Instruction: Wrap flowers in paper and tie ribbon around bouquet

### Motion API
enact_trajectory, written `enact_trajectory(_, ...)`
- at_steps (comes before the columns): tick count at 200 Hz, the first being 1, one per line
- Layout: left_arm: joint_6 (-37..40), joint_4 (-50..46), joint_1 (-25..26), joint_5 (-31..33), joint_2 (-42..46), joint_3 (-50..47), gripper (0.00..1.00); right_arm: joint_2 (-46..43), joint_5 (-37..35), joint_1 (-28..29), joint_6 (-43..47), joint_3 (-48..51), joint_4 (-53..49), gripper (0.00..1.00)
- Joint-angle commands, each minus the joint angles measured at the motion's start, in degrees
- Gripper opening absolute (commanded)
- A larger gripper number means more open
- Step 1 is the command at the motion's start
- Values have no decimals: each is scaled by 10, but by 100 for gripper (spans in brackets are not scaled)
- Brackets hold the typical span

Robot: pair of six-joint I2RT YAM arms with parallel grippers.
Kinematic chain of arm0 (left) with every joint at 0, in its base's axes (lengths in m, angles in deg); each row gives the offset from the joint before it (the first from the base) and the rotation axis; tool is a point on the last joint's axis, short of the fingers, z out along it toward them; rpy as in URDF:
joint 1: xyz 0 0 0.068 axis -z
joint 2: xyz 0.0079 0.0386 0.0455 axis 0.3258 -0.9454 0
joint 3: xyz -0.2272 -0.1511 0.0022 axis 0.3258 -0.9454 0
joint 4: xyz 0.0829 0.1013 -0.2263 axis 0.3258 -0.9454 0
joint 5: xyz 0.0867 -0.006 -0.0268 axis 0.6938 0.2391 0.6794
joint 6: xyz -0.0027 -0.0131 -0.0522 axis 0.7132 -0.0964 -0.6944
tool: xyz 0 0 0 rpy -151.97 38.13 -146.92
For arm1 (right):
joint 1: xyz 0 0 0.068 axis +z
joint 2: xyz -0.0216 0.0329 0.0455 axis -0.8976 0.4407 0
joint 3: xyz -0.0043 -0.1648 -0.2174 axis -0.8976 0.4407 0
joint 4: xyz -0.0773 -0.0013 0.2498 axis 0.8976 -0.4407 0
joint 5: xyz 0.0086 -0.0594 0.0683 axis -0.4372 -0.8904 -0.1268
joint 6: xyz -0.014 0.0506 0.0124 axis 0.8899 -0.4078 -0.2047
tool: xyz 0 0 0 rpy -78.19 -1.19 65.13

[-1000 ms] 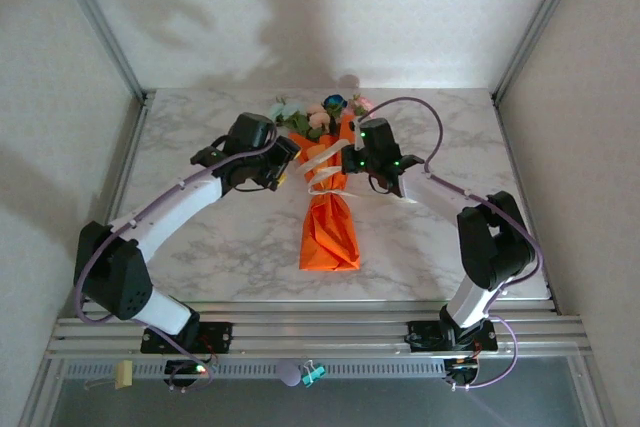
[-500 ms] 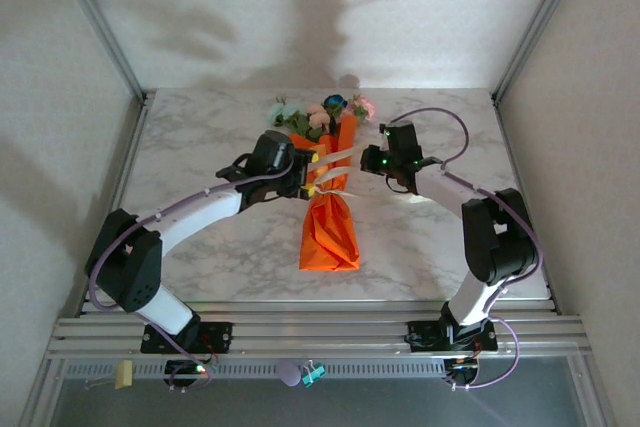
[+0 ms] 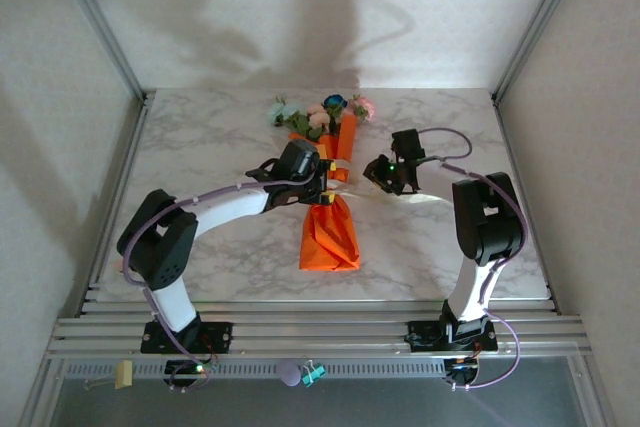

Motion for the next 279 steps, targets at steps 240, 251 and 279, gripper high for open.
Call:
enact_trajectory(240,107,-72,-32,22,-61,90,40,-30,-96,99,296,-83,-52,44)
enact_trajectory(251,124,-85,-35,32,-69,112,41,-47,-96,99,279,-64,-40,45)
enact_trajectory(279,134,-90,-42,39,-78,124,46,-76,-91,97,228,-28,-15,46)
